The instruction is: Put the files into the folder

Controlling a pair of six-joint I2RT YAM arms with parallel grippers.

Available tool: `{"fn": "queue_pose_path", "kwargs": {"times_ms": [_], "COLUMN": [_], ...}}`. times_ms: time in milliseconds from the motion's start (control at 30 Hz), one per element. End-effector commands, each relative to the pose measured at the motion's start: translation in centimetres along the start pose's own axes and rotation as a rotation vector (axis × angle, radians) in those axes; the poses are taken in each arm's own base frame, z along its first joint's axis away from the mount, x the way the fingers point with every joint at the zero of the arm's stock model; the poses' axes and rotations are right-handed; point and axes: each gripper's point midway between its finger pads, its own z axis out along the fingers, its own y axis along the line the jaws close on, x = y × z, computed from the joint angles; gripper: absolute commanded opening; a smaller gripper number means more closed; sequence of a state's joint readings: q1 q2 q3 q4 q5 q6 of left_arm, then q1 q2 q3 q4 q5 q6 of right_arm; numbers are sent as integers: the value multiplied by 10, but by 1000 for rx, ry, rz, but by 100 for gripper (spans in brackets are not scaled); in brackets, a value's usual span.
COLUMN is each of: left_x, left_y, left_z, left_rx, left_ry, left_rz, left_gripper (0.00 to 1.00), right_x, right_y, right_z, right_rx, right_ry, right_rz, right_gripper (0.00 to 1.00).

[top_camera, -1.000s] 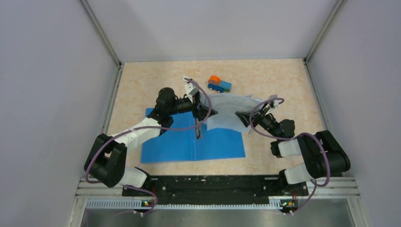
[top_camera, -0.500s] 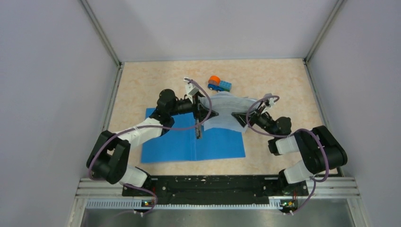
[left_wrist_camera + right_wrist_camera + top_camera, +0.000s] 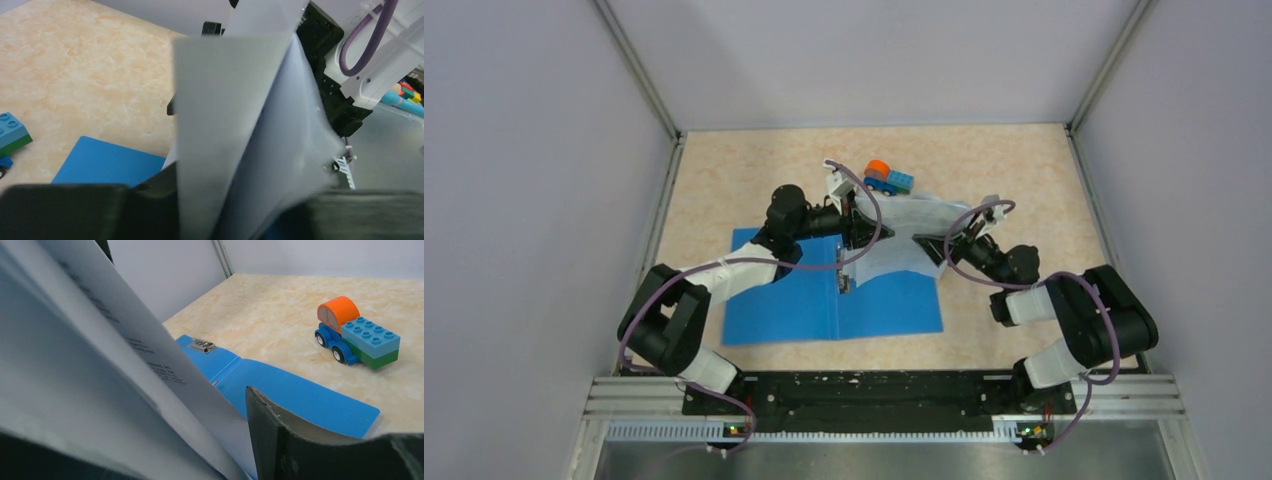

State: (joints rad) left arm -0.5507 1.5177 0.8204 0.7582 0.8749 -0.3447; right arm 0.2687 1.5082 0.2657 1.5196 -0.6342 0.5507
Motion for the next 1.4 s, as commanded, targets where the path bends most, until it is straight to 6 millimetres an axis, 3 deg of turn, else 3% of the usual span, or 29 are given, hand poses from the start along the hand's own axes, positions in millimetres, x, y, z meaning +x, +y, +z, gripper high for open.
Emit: {"fn": "queue_pose_path", "kwargs": {"times_ms": [0,133,333,467,600,767,933,1067,1200,1233,1300,1367], "left_x": [-21,-27,-59,-83,-112,-135,-139,-139,-133,-130,-124,-115], "left_y": [-7,-8,-17,-30,-50,-78,-91,-91,-83,-80,-70,-62], "left_z": [7,9,4,-1,-8,-15,-18,-15,-11,-10,-8,-5], "left_rx": [43,40,20,48,96,163,219,237,214,200,147,102], "left_ry": [-32,-26,-8,-17,-50,-76,-57,-69,-81,-83,-99,-118], "left_rz": [74,103,232,302,351,406,402,368,328,319,304,301], "left_gripper": [25,0,0,0,0,0,0,0,0,2,20,31], "right_x": [-37,-49,-80,-101,-122,-142,-157,-158,-152,-149,-146,-142], "right_y": [25,28,42,64,88,104,119,121,114,111,102,88], "right_z": [-1,-5,-9,-9,-10,-9,-8,-6,-5,-5,-8,-12], "right_rx": [-87,-90,-121,-180,-243,-268,-321,-335,-313,-299,-253,-179], "right_ry": [-145,-171,-182,-169,-161,-159,-160,-146,-134,-134,-160,-198], "right_rz": [-136,-139,-178,-235,-283,-328,-330,-321,-312,-318,-349,-387], "right_gripper": [59,60,62,63,62,59,46,32,7,1,0,0]}}
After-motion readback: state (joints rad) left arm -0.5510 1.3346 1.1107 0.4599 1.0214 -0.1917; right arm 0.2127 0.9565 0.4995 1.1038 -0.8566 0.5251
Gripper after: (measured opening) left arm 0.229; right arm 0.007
